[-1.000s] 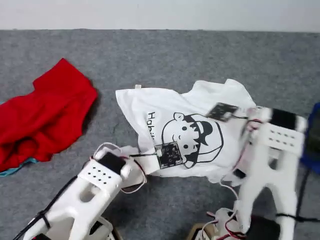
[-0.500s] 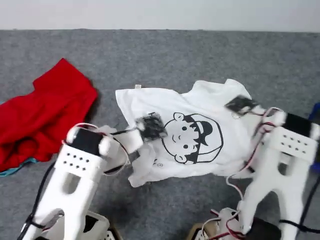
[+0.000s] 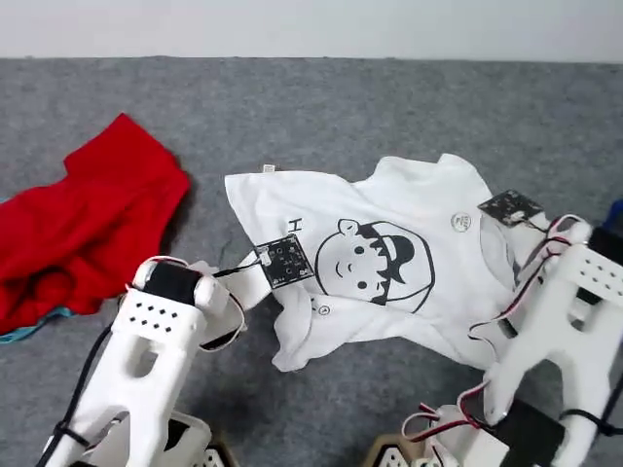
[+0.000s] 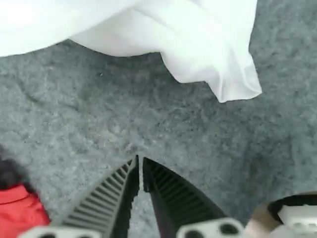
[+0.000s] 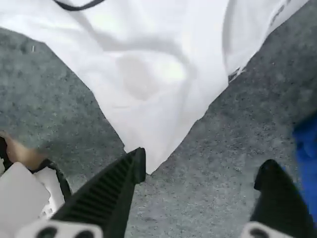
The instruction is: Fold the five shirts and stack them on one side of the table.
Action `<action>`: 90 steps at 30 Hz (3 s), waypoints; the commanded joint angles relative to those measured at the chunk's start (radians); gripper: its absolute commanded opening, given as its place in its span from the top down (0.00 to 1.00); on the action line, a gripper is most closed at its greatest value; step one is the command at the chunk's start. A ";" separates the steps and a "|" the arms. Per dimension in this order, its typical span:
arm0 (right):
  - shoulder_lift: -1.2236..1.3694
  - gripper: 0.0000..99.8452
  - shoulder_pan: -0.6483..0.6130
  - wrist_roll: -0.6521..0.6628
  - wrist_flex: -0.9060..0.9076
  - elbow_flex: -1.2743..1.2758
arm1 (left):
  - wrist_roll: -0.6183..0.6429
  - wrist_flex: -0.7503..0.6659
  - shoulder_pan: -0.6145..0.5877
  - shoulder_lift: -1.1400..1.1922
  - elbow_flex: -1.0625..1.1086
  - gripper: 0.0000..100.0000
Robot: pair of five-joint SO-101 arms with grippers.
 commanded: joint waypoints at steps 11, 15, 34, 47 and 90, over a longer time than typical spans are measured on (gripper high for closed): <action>-0.008 0.64 0.001 0.192 0.183 -0.087 | -0.009 0.011 0.002 -0.021 -0.001 0.99; -0.008 0.64 -0.101 0.187 0.139 -0.025 | -0.009 0.012 0.002 -0.021 -0.001 0.99; 0.022 0.64 -0.170 0.161 -0.079 0.109 | -0.009 0.014 0.003 -0.021 -0.002 0.99; 0.151 0.98 -0.165 0.109 -0.142 0.081 | -0.009 0.014 0.084 -0.015 0.021 0.98; -0.197 0.99 -0.094 0.106 -0.090 0.092 | 0.770 -0.163 0.420 0.011 -0.001 0.69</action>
